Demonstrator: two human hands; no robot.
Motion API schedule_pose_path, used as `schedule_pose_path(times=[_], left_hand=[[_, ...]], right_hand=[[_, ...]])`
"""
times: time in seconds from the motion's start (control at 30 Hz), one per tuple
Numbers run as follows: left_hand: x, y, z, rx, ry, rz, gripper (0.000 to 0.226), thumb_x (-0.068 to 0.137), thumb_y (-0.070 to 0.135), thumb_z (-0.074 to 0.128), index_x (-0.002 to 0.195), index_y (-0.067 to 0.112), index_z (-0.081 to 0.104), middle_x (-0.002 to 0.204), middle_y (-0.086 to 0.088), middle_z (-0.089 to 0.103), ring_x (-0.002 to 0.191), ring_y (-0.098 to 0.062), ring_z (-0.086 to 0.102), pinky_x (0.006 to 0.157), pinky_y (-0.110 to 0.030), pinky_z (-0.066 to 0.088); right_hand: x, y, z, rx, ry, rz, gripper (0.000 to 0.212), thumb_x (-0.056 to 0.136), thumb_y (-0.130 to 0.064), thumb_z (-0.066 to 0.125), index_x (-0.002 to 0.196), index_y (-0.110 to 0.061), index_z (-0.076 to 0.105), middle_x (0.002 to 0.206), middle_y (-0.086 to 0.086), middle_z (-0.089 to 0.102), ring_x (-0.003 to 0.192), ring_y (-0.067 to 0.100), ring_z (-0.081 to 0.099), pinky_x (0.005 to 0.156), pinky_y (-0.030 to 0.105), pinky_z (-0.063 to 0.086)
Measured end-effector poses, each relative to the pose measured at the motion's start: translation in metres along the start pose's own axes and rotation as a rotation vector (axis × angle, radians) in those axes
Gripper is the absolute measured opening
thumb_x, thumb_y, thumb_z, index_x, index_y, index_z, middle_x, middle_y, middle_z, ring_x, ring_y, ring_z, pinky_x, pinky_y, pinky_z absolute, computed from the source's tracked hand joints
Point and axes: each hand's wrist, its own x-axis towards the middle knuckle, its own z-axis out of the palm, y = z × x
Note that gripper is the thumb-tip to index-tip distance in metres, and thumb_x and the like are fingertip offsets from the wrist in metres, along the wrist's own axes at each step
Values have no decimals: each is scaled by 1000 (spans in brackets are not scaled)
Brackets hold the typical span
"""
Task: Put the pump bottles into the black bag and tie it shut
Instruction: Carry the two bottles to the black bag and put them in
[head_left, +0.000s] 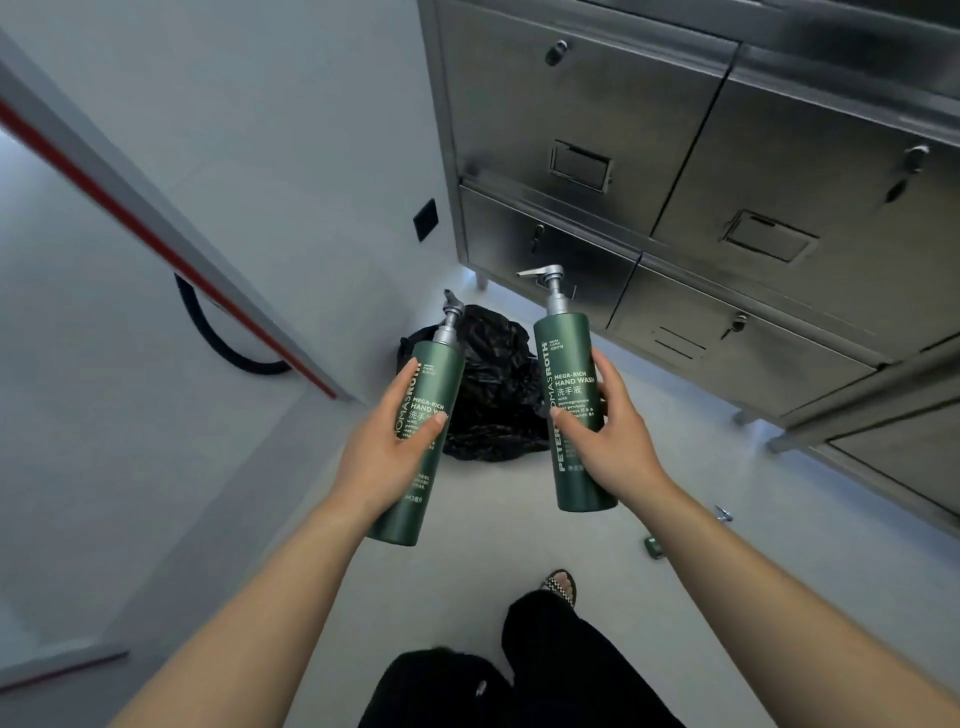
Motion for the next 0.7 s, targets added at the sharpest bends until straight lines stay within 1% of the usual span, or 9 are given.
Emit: schedule_pose_path(times=[0.1,0.17,0.27,0.3,0.4,0.47,0.57,0.63,0.7], left_hand=[[32,-11,-7,22,-19,2,65,80,46,62,129,65,24,131,22,49,110,-2,54,92,-26,43],[54,-25,-10,49,-48,-8,64,84,42,62,130,64,24,125,21,51,101,2,56,83,-20,41],[89,-52,-10,59,-116,-12,65,86,37,62,137,56,26,120,17,55,95,2,57,78,-19,41],[101,-61,-8,70,-143,-4,65,86,36,62,139,53,27,118,16,56,92,3,57,76,-18,41],[136,-89,5,84,-197,19,66,87,35,62,141,48,27,119,15,56,96,-4,59,78,-22,42],[156,-112,18,108,-216,36,66,87,36,62,141,48,26,118,17,55,94,-4,57,75,-18,41],[184,-160,41,148,-226,56,66,87,39,60,141,51,24,114,17,56,91,-3,58,72,-17,41],[201,-201,60,175,-213,62,66,87,40,60,141,51,24,112,16,57,90,-3,58,72,-17,42],[216,-248,84,191,-204,47,66,87,41,60,141,51,23,115,14,57,91,-3,58,73,-20,44]], right_hand=[[24,-1,13,-14,-6,13,78,81,-23,68,140,-47,23,113,-26,53,95,-17,54,72,8,40],[35,5,24,-30,17,21,78,81,-22,68,140,-45,23,121,-17,54,99,-9,56,74,6,41],[45,25,47,-37,79,61,80,82,-21,68,144,-40,22,133,-10,51,110,6,56,84,18,41],[47,34,56,-38,105,79,80,82,-21,68,144,-38,22,134,-9,50,111,7,55,86,20,41],[62,68,85,-37,157,115,79,82,-21,68,143,-42,22,132,-11,50,109,-3,53,85,17,43],[77,95,103,-37,162,151,79,83,-22,67,143,-43,21,133,-9,51,106,-3,53,81,10,41],[105,151,124,-25,156,164,79,83,-20,67,143,-42,21,130,-8,53,100,-14,52,72,-2,39],[125,195,135,-24,138,138,79,83,-19,68,140,-49,23,124,-14,55,99,-19,51,69,-3,38],[142,246,144,-25,121,117,81,83,-18,68,134,-60,22,118,-31,53,99,-19,51,69,-3,38]])
